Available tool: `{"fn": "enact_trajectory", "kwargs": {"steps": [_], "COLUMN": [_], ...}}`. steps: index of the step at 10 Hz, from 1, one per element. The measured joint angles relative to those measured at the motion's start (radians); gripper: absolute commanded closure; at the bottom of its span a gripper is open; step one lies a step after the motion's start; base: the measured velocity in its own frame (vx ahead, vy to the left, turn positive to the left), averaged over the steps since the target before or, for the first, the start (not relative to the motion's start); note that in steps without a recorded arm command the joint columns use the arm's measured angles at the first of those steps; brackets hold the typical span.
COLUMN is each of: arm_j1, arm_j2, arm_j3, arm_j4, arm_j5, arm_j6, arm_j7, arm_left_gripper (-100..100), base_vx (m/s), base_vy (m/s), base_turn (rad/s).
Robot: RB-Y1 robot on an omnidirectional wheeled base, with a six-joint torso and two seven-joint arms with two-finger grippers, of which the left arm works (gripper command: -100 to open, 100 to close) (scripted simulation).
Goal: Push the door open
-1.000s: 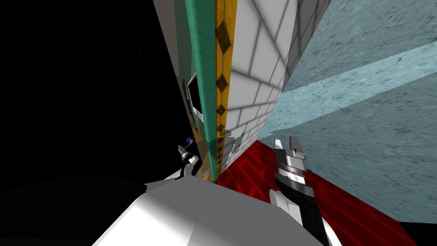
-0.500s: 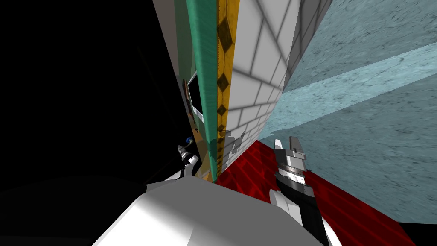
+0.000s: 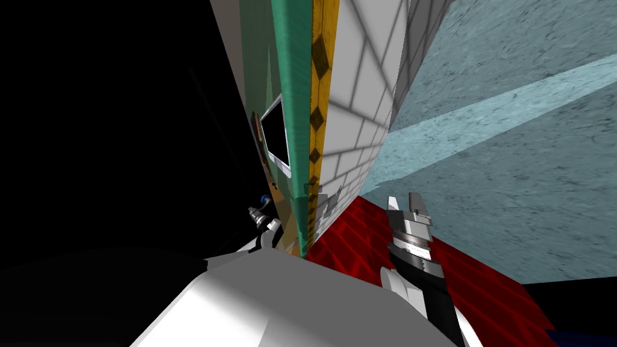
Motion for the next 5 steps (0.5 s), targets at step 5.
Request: {"fn": "enact_trajectory", "kwargs": {"steps": [5], "arm_j1": [-0.035], "arm_j2": [0.008], "arm_j3": [0.071], "arm_j4": [0.076], "arm_j5": [0.034], "arm_j6": [-0.078], "arm_j7": [-0.023], "arm_left_gripper": [100], "base_vx": [-0.002], "base_vy": [0.083], "base_turn": [-0.138]}}
